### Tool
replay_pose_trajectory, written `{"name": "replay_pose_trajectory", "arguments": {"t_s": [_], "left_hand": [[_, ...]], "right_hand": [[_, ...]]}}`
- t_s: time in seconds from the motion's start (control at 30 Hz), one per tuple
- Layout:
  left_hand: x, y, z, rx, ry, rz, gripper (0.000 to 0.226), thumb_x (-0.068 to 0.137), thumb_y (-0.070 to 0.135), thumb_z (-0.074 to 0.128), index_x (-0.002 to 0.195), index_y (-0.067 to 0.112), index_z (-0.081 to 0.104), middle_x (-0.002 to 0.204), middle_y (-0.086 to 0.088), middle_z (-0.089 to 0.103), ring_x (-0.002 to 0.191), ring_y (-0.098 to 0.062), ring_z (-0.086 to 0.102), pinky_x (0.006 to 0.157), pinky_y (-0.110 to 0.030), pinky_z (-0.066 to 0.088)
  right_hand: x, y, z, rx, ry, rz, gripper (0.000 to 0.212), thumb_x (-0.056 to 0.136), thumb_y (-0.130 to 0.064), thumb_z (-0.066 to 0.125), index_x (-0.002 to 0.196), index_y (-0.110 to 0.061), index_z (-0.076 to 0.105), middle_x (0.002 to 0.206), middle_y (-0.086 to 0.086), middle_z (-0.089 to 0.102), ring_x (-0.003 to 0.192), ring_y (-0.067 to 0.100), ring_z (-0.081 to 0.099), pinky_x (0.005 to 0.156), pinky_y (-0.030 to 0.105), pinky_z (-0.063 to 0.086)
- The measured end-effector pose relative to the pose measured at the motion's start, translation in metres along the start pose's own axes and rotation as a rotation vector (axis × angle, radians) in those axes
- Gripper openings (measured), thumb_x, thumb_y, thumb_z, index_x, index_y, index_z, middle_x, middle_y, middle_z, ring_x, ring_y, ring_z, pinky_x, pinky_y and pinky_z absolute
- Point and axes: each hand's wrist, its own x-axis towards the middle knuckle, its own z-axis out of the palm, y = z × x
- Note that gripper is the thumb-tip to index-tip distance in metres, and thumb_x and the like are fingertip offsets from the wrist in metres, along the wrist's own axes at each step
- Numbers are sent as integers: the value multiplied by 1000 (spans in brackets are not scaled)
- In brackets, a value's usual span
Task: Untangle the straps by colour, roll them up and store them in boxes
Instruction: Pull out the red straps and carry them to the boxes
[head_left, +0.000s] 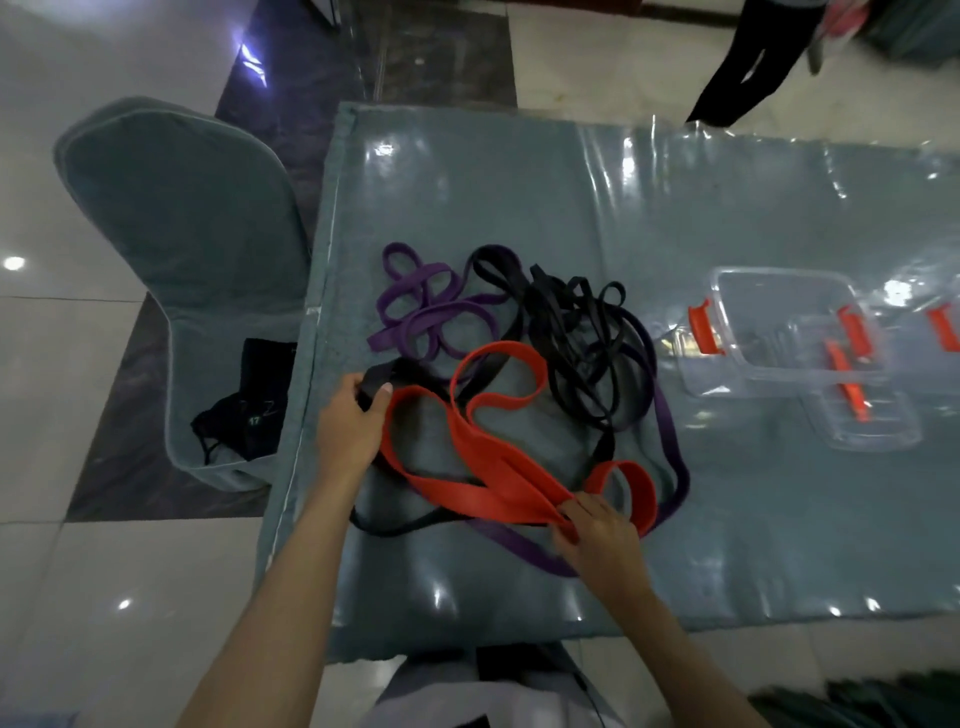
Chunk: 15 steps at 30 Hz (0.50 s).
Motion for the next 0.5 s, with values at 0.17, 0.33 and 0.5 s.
{"name": "replay_pose_trajectory", "arguments": {"t_s": [0.17,0.33,0.5], "left_hand": [[-8,4,3,4,-34,2,33,101,43,68,125,19,66,115,-3,73,108,-25,68,95,-49,56],[-14,6,9,-22,-52,49,24,100,41,70,119,26,66,105,10,69,96,-10,65,82,-34,53],[-20,13,13,-40,-76,81,17,99,40,72,111,33,62,94,23,63,86,6,60,68,-19,44]], "right_hand": [[-3,11,-30,154,177,86,21,88,-27,87,88,-8,78,79,3,70,68,26,68,59,41,58],[5,16,-71,214,277,80,27,98,-26,72,121,-13,79,110,6,74,97,27,73,82,41,60],[15,15,-110,250,405,30,34,97,-24,65,125,-7,73,110,4,73,97,23,68,90,26,49]]}}
